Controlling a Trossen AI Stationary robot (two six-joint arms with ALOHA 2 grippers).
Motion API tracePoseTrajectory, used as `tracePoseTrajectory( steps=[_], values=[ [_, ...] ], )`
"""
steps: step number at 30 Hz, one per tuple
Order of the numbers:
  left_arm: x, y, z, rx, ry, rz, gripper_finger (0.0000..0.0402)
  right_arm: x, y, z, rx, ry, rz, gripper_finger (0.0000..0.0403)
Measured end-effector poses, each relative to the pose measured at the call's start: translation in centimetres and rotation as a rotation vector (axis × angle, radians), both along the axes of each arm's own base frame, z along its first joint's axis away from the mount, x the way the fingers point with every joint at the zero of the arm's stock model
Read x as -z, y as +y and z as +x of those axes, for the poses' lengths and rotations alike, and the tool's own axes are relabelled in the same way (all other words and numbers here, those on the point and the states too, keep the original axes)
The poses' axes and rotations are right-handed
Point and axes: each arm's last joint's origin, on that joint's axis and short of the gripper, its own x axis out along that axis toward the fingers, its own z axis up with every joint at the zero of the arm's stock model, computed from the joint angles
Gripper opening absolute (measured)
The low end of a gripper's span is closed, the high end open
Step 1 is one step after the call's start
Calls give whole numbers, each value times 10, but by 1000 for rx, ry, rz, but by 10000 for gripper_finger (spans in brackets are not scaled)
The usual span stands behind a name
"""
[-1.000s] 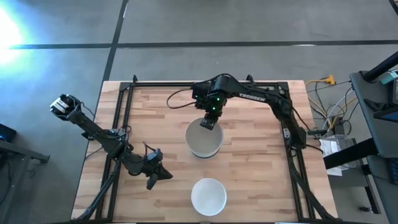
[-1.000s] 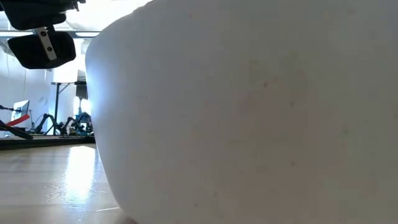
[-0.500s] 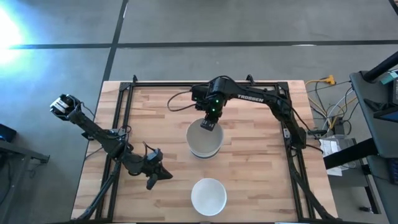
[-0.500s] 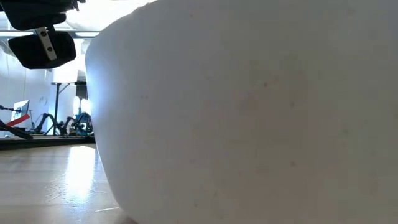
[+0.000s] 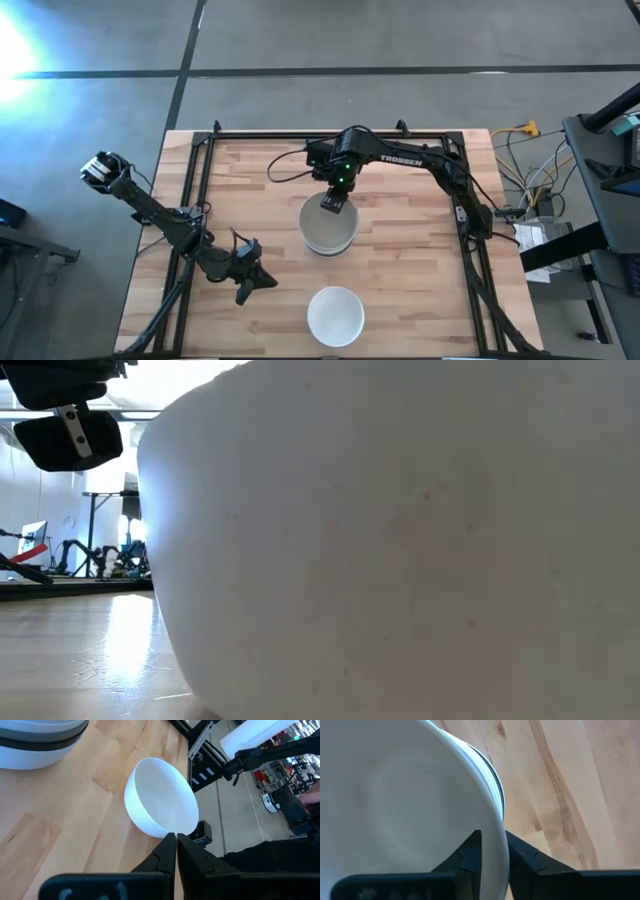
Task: Nest bowls inside each other
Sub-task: Stack the brown bowl on the other brown bowl
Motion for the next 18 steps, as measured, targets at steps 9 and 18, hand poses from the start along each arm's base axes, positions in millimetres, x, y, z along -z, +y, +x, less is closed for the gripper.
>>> tracePoseTrajectory(
  steps=[9, 18],
  values=[
    [0, 0, 0, -4, 0, -2, 0, -9, 1, -3, 0, -35, -8, 100],
    [0, 0, 0, -5, 1, -4, 0, -36, 4, -16, 50, -91, -17, 111]
  ],
)
